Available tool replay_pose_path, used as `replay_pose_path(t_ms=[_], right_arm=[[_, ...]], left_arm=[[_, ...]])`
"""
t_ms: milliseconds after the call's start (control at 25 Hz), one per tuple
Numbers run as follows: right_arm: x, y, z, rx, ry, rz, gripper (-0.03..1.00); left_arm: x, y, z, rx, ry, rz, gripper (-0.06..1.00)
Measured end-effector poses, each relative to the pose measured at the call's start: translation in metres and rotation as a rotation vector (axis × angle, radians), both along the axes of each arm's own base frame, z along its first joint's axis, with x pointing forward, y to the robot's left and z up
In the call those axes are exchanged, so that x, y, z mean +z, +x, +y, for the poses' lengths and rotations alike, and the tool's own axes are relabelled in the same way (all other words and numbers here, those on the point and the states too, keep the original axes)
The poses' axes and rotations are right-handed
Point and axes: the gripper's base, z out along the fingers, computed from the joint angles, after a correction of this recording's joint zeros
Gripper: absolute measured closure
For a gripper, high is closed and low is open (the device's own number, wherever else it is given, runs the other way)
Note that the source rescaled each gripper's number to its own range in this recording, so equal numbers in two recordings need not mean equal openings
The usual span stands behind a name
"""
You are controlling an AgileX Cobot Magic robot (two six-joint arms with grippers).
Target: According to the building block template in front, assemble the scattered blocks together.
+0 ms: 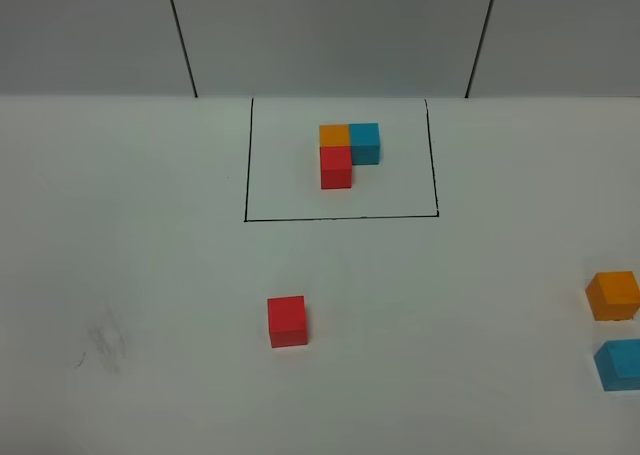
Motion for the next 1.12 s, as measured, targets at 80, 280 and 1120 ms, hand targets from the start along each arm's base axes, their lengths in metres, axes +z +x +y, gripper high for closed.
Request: replay_pose_path(t_ms=[80,280,1120], right_arm=[[0.0000,0.0000,0.0000,0.000,0.000,0.000,0.97],[0.0000,0.0000,0.0000,0.000,0.000,0.000,0.97],[0.0000,0.0000,0.0000,0.000,0.000,0.000,0.97]], left_arm=[[0.0000,0.0000,0.0000,0.000,0.000,0.000,0.94],[0.0000,0.0000,0.0000,-0.002,0.001,0.000,0.94],[0.0000,0.0000,0.0000,-0.002,0.001,0.000,0.94]])
